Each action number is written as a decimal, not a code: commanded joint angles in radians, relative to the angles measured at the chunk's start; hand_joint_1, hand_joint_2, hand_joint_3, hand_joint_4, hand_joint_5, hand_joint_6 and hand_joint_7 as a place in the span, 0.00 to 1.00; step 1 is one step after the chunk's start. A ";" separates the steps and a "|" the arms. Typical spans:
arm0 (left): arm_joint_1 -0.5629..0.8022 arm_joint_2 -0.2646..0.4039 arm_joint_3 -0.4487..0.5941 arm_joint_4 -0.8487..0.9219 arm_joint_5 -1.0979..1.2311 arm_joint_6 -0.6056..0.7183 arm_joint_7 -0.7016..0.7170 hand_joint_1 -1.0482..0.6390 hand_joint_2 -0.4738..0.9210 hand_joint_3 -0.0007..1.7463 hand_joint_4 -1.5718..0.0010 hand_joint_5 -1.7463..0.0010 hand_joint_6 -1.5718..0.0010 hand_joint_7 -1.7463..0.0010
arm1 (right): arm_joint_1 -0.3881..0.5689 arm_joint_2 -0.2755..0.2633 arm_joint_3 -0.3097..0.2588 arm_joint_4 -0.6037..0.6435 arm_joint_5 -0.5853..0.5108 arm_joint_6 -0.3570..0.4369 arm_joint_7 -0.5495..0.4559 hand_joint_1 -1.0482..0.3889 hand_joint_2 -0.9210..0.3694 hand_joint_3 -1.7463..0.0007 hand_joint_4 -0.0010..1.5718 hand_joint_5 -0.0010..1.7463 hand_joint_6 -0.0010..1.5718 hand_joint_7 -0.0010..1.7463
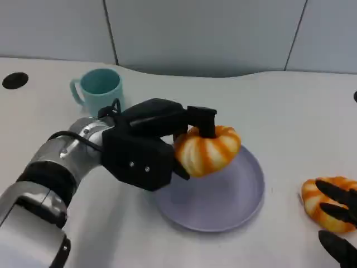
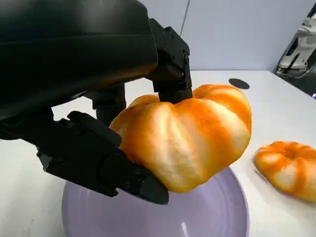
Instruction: Grasp the bread from the table and place it into the plate.
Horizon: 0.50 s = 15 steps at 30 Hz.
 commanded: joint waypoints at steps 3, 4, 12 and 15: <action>-0.061 0.021 -0.042 0.023 0.045 0.021 -0.066 0.33 0.99 0.01 0.74 0.23 0.74 0.43 | 0.006 0.001 0.002 -0.018 0.006 0.002 -0.006 0.50 0.00 0.82 0.58 0.00 0.48 0.00; -0.066 0.022 -0.039 0.029 0.034 0.010 -0.095 0.29 1.00 0.02 0.80 0.35 0.72 0.63 | 0.006 0.002 0.002 -0.020 0.002 0.007 -0.007 0.49 0.00 0.82 0.58 0.00 0.48 0.00; -0.098 0.023 -0.011 0.038 -0.032 0.021 -0.309 0.15 1.00 0.08 0.91 0.77 0.75 0.98 | 0.005 0.001 0.003 -0.021 -0.014 0.005 -0.015 0.49 0.00 0.82 0.59 0.00 0.48 0.00; -0.098 0.022 -0.005 0.035 -0.040 0.024 -0.330 0.15 1.00 0.08 0.92 0.79 0.75 0.99 | 0.005 0.001 0.003 -0.022 -0.017 0.006 -0.017 0.49 0.00 0.82 0.59 0.00 0.48 0.00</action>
